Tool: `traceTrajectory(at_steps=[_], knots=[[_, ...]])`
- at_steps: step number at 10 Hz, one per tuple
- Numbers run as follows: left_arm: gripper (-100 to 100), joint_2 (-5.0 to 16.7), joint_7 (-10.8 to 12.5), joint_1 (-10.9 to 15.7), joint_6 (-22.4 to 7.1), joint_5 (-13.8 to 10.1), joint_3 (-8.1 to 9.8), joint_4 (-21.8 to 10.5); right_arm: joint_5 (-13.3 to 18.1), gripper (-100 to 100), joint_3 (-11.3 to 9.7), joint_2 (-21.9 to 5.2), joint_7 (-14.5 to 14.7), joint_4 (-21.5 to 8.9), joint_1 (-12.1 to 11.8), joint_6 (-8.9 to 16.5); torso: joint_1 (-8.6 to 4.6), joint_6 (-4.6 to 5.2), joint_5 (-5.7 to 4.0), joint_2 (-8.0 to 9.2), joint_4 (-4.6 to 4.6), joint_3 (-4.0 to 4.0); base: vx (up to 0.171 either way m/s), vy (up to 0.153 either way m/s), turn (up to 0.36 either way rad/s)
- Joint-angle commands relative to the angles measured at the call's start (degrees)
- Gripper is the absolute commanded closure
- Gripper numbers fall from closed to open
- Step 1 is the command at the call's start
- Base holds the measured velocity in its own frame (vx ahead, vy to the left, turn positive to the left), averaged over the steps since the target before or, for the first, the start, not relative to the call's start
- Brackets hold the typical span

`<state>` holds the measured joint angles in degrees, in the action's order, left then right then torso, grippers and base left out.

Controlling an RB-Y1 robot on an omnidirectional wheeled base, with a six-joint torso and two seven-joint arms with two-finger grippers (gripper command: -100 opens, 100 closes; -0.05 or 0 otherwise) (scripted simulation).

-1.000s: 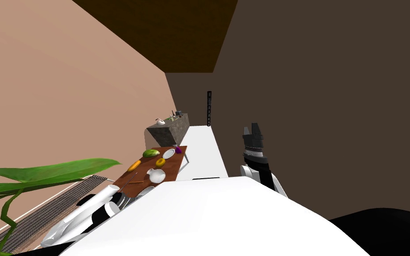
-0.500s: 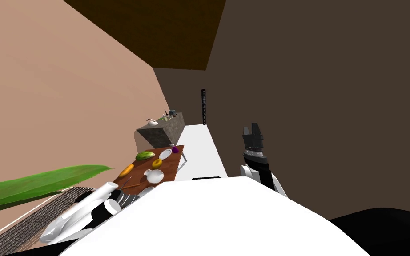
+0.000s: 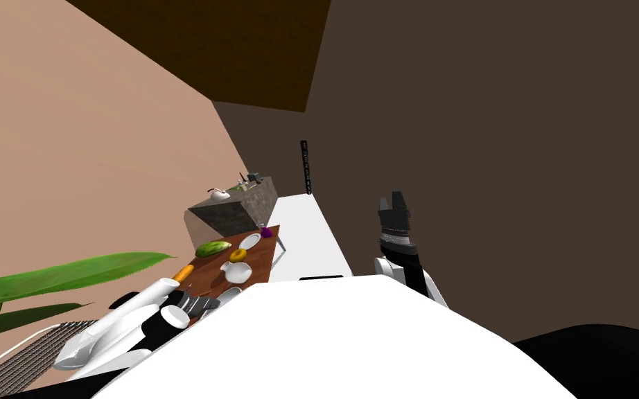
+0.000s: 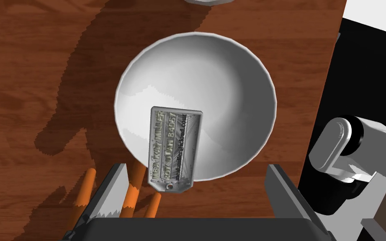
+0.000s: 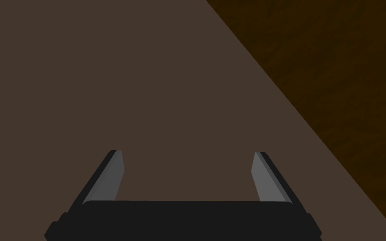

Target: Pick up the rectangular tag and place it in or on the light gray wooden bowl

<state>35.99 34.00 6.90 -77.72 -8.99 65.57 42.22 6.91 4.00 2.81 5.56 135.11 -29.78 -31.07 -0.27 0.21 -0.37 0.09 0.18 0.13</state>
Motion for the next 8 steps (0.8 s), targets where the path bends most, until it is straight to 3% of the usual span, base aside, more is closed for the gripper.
traceTrajectory(at_steps=[1,2,3,8], knots=[[-100,0.87,2.60,0.76,-1.08,0.64,0.70,-0.21,0.00,0,0.00,0.00,0.00,0.00,0.00,0.00,0.00,0.00,0.00,0.00,0.00,0.00,-0.233,-0.017,-0.216],[-100,0.38,1.62,0.52,-0.82,0.45,0.36,0.20,0.00,0,0.00,0.00,0.00,0.00,0.00,0.00,-0.01,-0.02,0.00,0.09,0.01,0.05,-0.109,-0.008,-0.036],[0,0.41,1.98,0.58,-0.98,0.50,0.40,0.21,0.00,0,0.01,0.00,0.00,0.00,-0.02,0.00,0.04,-0.07,0.02,-0.23,-0.04,-0.11,-0.019,-0.002,0.009],[0,0.41,1.95,0.54,-0.97,0.50,0.40,0.20,0.00,0,0.01,0.00,0.00,0.01,-0.03,-0.01,0.09,-0.05,0.03,-0.77,-0.17,-0.44,-0.002,0.000,0.000]])
